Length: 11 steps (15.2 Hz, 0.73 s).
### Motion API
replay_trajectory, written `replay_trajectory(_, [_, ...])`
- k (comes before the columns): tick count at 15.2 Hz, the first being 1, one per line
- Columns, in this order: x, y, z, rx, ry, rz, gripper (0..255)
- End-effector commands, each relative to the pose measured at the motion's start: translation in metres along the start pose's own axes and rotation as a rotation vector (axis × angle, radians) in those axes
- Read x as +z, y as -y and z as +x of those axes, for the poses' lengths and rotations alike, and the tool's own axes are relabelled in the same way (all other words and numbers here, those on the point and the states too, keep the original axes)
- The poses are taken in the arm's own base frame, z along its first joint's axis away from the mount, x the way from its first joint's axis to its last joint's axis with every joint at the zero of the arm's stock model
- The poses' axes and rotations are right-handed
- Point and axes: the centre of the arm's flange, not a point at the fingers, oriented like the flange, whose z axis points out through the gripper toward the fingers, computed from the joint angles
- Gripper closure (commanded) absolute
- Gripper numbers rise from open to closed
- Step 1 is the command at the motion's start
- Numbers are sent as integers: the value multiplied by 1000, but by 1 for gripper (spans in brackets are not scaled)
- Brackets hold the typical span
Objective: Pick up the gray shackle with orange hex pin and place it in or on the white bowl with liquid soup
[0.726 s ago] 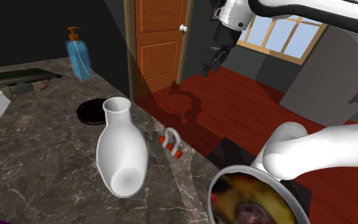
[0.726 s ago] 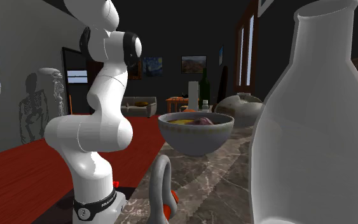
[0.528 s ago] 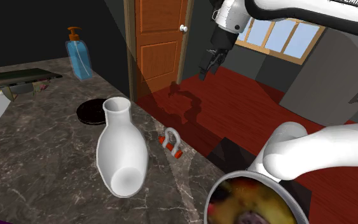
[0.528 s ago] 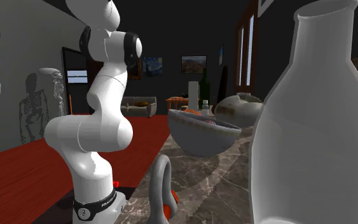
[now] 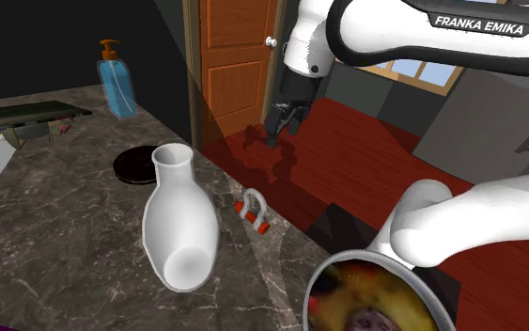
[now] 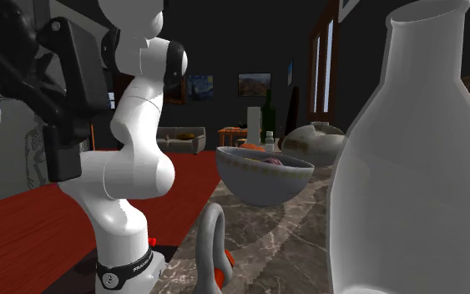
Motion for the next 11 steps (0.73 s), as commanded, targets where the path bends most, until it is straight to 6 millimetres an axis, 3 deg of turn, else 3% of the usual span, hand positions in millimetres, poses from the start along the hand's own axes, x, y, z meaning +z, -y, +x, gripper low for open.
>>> replay_trajectory(1, [15, 26, 0, 7, 17, -1, 0])
replay_trajectory(10, [77, 128, 8, 33, 94, -8, 0])
replay_trajectory(11, [78, 131, 8, 34, 96, -8, 0])
